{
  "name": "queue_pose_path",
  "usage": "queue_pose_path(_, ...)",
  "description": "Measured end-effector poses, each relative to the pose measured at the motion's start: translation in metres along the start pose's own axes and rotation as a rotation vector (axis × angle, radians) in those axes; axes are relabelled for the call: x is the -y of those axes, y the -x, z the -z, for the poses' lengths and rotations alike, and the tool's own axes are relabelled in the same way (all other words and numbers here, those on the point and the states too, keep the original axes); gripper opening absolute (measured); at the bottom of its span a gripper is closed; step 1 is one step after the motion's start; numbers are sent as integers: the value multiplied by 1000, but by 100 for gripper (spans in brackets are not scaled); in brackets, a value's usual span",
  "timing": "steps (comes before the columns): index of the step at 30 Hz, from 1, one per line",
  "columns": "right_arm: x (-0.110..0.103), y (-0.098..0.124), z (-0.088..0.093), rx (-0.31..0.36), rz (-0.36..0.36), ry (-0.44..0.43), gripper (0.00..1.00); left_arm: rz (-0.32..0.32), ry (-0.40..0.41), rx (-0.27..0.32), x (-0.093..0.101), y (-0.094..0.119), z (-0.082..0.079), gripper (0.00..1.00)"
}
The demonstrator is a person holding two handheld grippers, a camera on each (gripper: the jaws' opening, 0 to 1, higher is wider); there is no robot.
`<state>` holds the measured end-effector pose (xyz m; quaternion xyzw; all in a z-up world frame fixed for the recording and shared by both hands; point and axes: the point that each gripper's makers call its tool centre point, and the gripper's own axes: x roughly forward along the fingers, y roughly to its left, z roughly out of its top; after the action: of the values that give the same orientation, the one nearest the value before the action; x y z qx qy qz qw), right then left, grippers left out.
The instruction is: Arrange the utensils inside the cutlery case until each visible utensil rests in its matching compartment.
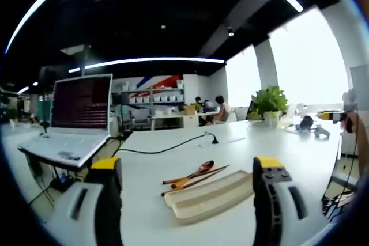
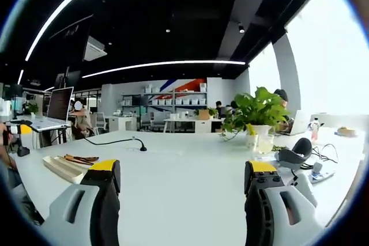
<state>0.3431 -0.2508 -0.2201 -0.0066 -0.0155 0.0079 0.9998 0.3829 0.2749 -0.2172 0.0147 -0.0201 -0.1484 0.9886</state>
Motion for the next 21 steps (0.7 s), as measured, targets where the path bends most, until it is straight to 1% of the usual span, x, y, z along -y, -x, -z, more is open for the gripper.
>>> queue_pose_path(8, 3, 0, 3, -10, 12, -5, 94, -5, 2, 7, -2, 1, -2, 100)
queue_pose_path(10, 4, -1, 3, -13, 14, -7, 94, 2, 7, -8, -1, 0, 0, 100)
queue_pose_path(12, 4, -1, 3, -13, 14, -6, 94, -10, 24, -23, -3, -2, 4, 100)
queue_pose_path(14, 3, -1, 3, -13, 13, -4, 94, -6, 12, -34, -3, -2, 7, 100)
queue_pose_path(15, 3, -1, 3, -16, 11, -3, 94, -3, 11, -34, -2, -3, 7, 100)
queue_pose_path(16, 4, 0, 3, -16, 10, -8, 94, 5, 11, -19, -1, -3, 4, 100)
queue_pose_path(18, 6, 2, 1, -9, 11, -22, 94, 26, 42, -1, 2, -4, 1, 100)
queue_pose_path(21, 10, 4, 0, -4, 24, -16, 94, 62, 78, 11, 9, -4, 0, 100)
